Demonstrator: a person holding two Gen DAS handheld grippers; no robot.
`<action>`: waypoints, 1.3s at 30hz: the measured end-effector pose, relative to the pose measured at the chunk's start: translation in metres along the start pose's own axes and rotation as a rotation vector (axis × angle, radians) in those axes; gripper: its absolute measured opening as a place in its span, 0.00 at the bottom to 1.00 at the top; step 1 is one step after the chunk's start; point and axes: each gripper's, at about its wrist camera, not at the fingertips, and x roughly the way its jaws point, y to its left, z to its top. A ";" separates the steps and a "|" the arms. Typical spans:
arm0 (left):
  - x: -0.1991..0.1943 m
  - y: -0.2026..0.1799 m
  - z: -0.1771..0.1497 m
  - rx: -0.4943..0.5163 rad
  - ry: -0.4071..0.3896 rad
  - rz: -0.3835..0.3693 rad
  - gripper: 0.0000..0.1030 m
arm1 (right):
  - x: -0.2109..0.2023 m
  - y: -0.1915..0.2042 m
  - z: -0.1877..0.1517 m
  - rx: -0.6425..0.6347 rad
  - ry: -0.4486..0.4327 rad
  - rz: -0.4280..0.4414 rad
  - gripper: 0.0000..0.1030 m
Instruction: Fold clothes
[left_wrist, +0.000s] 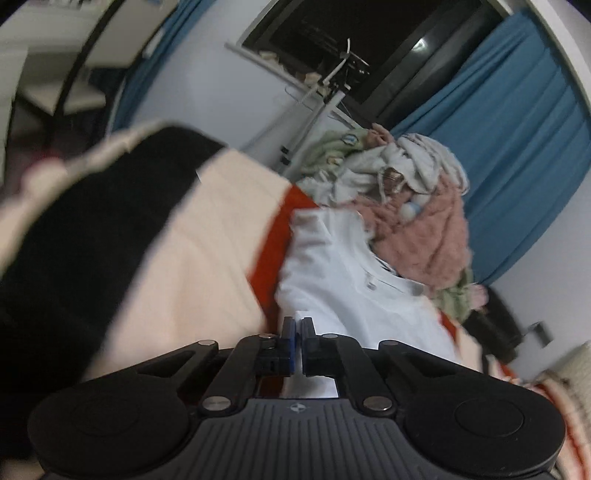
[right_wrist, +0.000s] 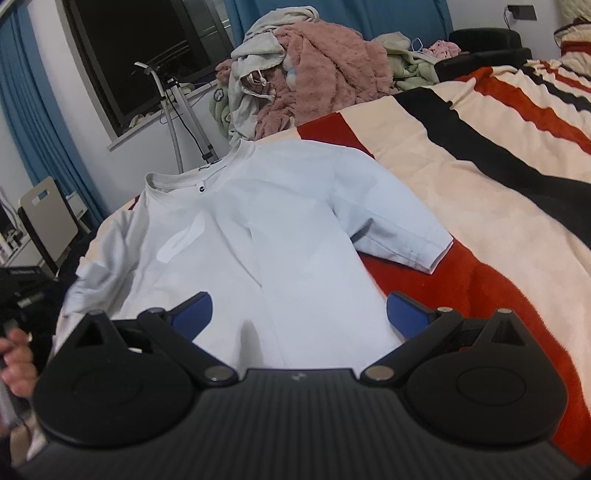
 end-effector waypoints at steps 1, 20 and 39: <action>-0.004 0.003 0.009 0.017 -0.002 0.020 0.02 | 0.000 0.001 0.000 -0.010 -0.001 -0.002 0.99; 0.043 0.017 0.165 0.390 -0.176 0.655 0.05 | 0.008 0.021 -0.004 -0.140 -0.041 -0.033 1.00; -0.113 -0.055 -0.009 0.317 0.140 0.421 0.49 | -0.004 0.036 -0.002 -0.204 -0.078 0.002 1.00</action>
